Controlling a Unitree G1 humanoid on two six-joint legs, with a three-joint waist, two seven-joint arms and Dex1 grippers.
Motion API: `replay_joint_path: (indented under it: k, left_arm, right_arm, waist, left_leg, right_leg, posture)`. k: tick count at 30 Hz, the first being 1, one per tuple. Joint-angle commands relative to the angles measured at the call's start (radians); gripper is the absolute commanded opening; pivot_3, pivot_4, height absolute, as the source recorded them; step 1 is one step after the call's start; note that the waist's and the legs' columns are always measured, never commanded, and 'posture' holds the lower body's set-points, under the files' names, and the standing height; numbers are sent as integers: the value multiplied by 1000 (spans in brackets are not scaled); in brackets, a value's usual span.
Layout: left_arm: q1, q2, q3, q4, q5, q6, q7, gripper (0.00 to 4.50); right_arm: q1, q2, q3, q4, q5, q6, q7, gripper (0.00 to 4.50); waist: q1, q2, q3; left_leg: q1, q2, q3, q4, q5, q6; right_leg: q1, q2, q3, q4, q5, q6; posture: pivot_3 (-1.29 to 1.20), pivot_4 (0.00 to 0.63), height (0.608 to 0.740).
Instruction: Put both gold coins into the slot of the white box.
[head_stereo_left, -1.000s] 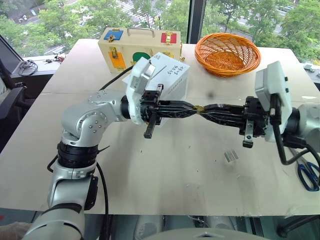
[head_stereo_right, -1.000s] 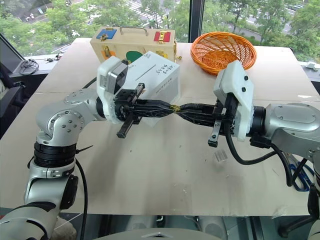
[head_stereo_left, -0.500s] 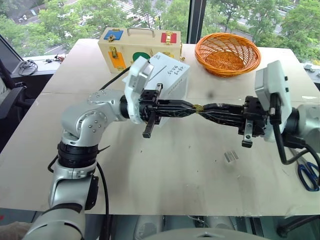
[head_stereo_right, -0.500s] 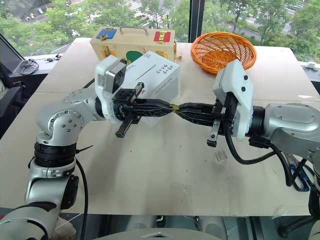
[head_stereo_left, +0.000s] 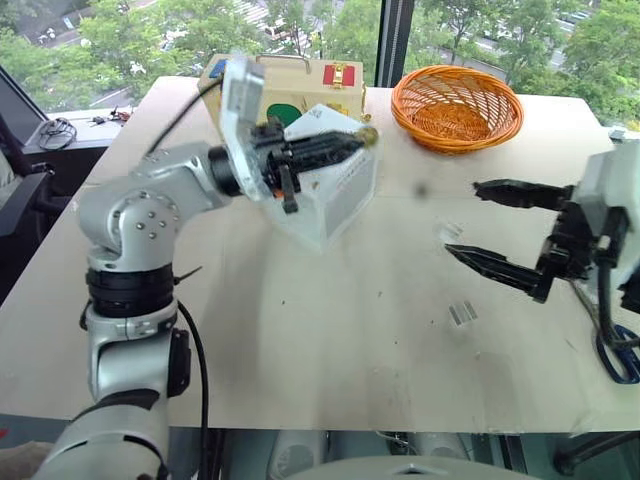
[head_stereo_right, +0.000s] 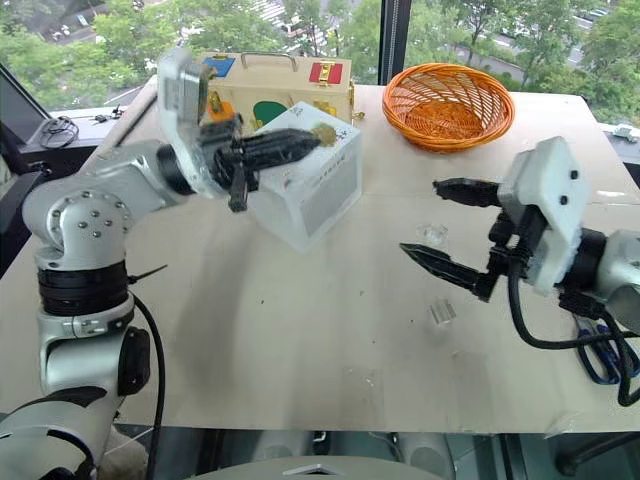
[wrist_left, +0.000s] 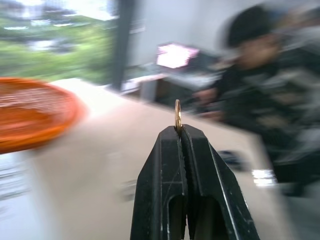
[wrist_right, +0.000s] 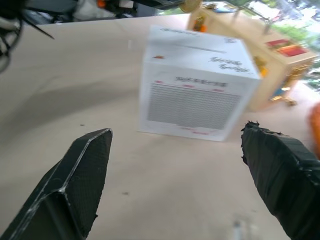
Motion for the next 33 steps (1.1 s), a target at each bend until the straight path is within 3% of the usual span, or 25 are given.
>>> replay_joint_path:
  k: [1, 6, 12, 18, 28, 33]
  left_arm:
    - [-141, 63, -57, 92, 111, 52, 55, 0]
    - [-299, 107, -243, 235, 266, 129, 19, 0]
    - [-407, 84, -309, 424, 324, 229, -32, 0]
    - [-460, 64, -347, 525, 397, 247, -53, 0]
    - [-500, 19, -279, 533, 353, 387, -104, 0]
    - [-468, 20, -328, 493, 388, 382, -94, 0]
  right_arm:
    - [61, -1, -127, -39, -44, -48, 38, 4452]
    - [121, 2, -160, -48, -110, -99, 68, 4452]
    - [132, 22, -152, -48, -136, -159, 72, 4452]
    - [89, 51, -116, -65, -97, -211, 27, 4452]
    - [104, 59, -93, -79, -78, -240, -6, 4452]
    - [122, 50, -97, -82, -78, -245, -4, 4452]
  waist:
    - [0, 0, 0]
    - [0, 0, 0]
    - [-2, -1, 0]
    - [-2, -1, 0]
    - [-1, -1, 0]
    - [-1, -1, 0]
  left_leg:
    - [0, 0, 0, 0, 0, 0]
    - [0, 0, 0, 0, 0, 0]
    - [-1, 0, 0, -1, 0, 0]
    - [-1, 1, 0, -1, 0, 0]
    - [-2, 1, 0, 0, 0, 0]
    - [-2, 0, -1, 0, 0, 0]
  right_leg:
    - [0, 0, 0, 0, 0, 0]
    - [0, 1, 1, 0, -1, 1]
    - [-1, 1, 0, 0, -2, 0]
    - [-1, 2, 0, 0, -2, 0]
    - [-1, -1, 0, -1, -1, -1]
    - [-1, 0, 0, 0, 0, 0]
  posture:
    - [0, 150, 740]
    - [0, 150, 740]
    - [0, 150, 740]
    - [0, 150, 740]
    - [0, 150, 740]
    - [0, 150, 740]
